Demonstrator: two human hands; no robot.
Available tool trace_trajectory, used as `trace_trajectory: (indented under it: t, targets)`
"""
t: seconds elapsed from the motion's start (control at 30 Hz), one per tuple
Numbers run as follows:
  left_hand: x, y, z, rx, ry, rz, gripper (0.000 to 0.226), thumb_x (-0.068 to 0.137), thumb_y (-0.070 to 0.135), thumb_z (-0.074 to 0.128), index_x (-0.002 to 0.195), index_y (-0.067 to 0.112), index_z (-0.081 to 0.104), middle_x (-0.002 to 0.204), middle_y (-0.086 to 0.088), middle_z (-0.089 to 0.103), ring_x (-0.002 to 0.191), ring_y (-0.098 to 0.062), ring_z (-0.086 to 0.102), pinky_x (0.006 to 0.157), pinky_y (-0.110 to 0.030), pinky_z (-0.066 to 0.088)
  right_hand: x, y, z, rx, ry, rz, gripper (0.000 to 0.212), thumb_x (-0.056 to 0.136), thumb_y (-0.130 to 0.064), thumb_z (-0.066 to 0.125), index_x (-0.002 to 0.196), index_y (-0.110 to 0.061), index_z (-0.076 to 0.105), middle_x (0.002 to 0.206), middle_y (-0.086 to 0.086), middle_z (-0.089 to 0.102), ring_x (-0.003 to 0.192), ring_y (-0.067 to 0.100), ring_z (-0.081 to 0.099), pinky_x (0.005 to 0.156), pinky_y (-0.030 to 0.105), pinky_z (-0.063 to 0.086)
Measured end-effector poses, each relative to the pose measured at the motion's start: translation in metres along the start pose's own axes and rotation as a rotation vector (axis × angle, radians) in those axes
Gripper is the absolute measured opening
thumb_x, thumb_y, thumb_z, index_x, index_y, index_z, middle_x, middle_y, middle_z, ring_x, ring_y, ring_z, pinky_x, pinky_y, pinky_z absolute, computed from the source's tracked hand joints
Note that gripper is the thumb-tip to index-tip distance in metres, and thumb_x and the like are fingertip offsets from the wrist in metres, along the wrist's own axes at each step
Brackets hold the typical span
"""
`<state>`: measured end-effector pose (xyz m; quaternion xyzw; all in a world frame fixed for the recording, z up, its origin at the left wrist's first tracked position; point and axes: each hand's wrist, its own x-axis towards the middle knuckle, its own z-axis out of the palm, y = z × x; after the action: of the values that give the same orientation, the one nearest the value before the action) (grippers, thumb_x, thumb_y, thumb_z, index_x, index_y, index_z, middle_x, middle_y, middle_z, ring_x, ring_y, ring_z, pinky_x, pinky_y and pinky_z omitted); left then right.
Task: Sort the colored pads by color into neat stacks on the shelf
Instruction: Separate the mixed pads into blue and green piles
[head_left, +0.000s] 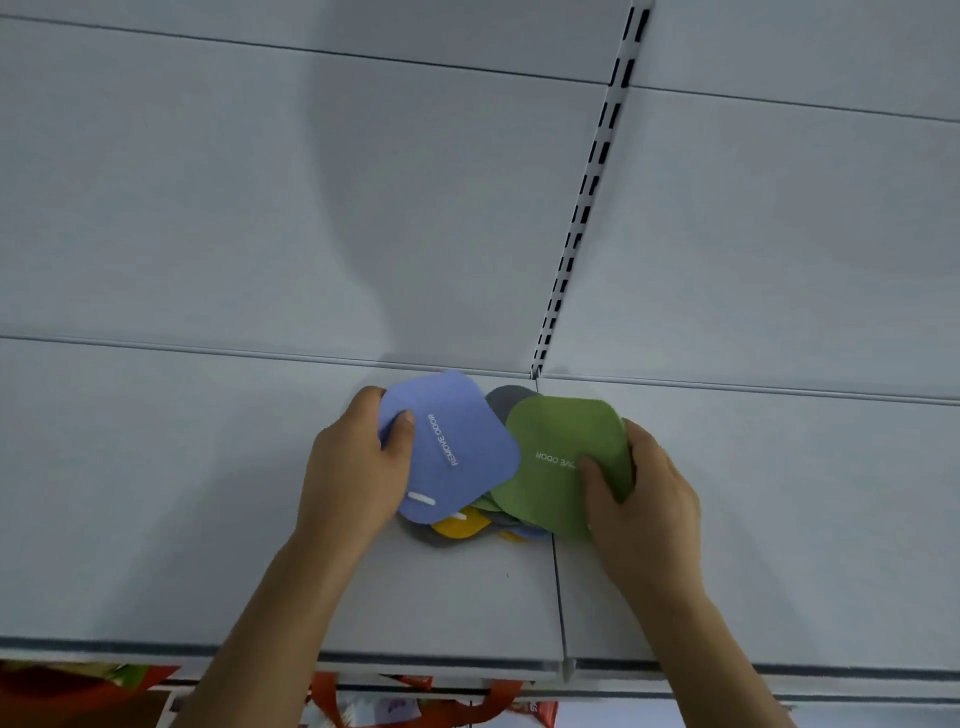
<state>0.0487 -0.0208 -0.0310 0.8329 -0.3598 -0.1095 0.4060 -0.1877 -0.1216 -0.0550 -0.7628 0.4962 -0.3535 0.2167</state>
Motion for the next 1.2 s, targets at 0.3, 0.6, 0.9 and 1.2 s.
trace_trajectory:
  t: [0.3,0.6,0.9,1.2]
  targets:
    - [-0.003,0.000,-0.001,-0.248,-0.117,0.042,0.027,0.098,0.016,0.063,0.118,0.033,0.055,0.099,0.019,0.067,0.090,0.003,0.062,0.066,-0.021,0.046,0.003,0.004,-0.010,-0.200,-0.040,-0.155,0.016,0.103,-0.020,0.049,0.117,-0.027,0.054,0.074,0.004,0.067,0.063,0.036,0.061,0.053,0.035,0.051]
    - [-0.013,0.011,0.006,-0.334,-0.072,-0.049,0.028,0.100,0.019,0.059,0.127,0.029,0.056,0.108,0.020,0.067,0.105,-0.013,0.066,0.080,-0.033,0.054,0.001,0.016,-0.040,0.125,0.165,-0.114,0.009,0.104,-0.031,0.046,0.112,-0.034,0.049,0.071,-0.015,0.064,0.058,0.007,0.059,0.052,0.023,0.042]
    - [-0.051,0.059,0.012,-0.546,0.069,-0.016,0.038,0.093,0.038,0.059,0.131,0.036,0.057,0.126,0.015,0.070,0.118,-0.017,0.068,0.097,-0.059,0.057,0.006,0.034,-0.093,0.635,0.194,0.206,0.012,0.104,-0.027,0.063,0.099,-0.035,0.071,0.085,-0.015,0.073,0.080,0.006,0.068,0.069,0.032,0.058]
    - [-0.101,0.145,0.097,-0.675,-0.101,0.029,0.045,0.095,0.020,0.068,0.137,0.031,0.056,0.131,0.008,0.070,0.121,-0.025,0.068,0.092,-0.062,0.058,-0.026,0.098,-0.185,0.568,0.275,0.287,0.012,0.105,-0.031,0.058,0.097,-0.029,0.066,0.079,-0.012,0.069,0.069,0.003,0.061,0.066,0.033,0.050]
